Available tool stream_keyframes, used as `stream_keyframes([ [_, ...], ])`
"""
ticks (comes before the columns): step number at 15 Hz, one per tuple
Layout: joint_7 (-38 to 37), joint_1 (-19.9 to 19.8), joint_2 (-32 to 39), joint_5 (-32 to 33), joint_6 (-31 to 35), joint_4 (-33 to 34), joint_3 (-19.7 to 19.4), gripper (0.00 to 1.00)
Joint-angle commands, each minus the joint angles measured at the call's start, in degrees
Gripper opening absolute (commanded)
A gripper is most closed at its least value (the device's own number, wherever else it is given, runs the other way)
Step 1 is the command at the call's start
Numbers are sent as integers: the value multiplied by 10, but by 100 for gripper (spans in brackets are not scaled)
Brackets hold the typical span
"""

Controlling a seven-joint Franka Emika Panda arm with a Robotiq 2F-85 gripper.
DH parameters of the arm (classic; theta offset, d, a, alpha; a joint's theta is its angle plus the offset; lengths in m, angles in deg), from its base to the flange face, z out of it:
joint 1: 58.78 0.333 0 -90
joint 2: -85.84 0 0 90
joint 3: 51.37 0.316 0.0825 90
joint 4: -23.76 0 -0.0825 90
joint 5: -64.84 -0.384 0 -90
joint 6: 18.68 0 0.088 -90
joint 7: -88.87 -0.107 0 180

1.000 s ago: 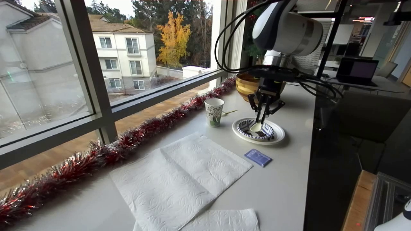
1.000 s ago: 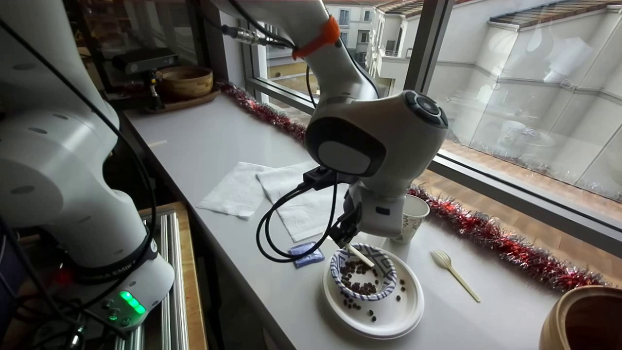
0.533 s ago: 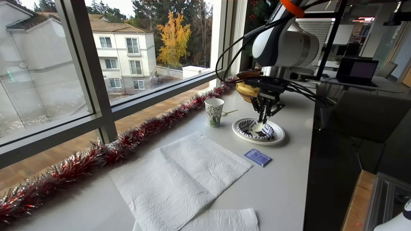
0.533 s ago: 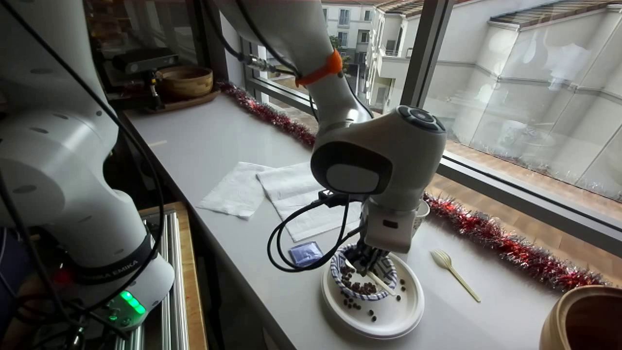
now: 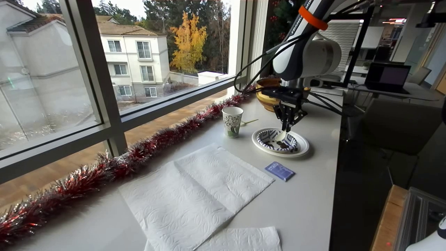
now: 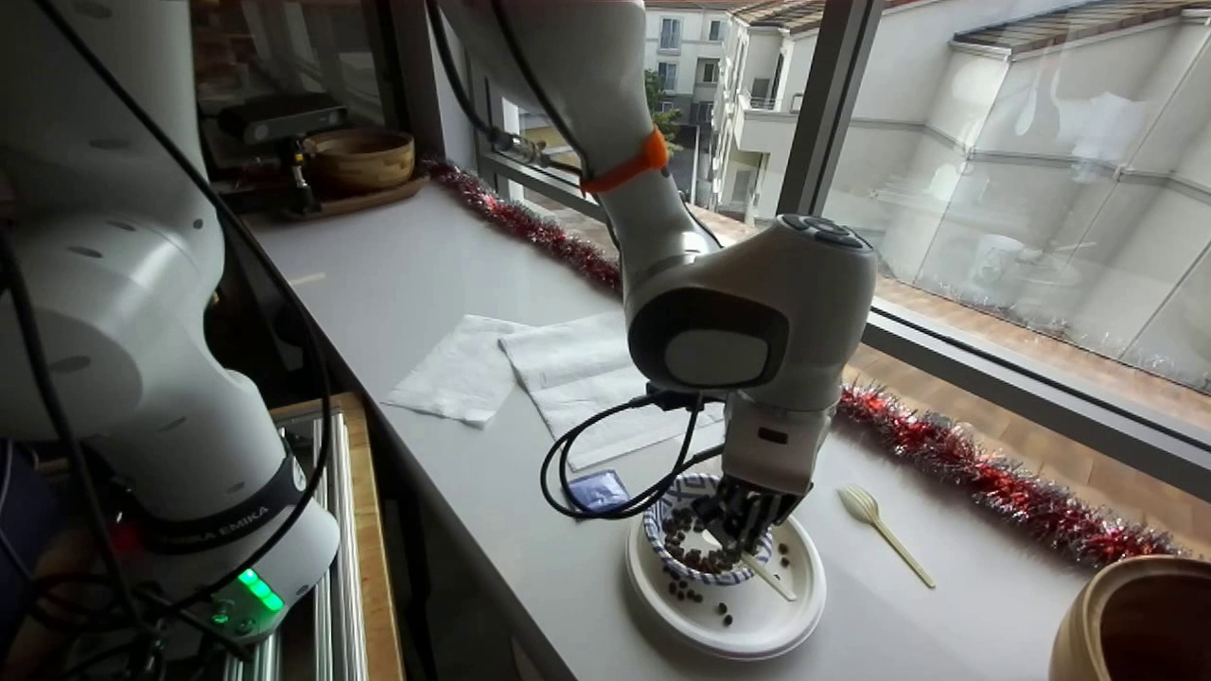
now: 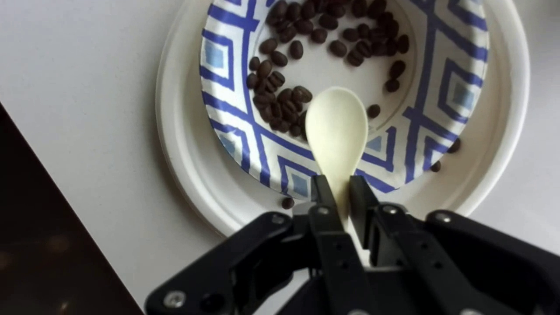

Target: Take a scoop out of the bowl using the spoon and empty it into the cup then place the spoon back

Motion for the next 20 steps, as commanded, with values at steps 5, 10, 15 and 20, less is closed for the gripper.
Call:
stream_keyframes([
  [5,-157,64,39,108,6,31,-39,4],
  [10,-197,82,49,146,-2,37,-44,4],
  [15,-208,90,51,167,-4,36,-42,4],
  [20,-212,99,51,193,0,33,-44,4],
])
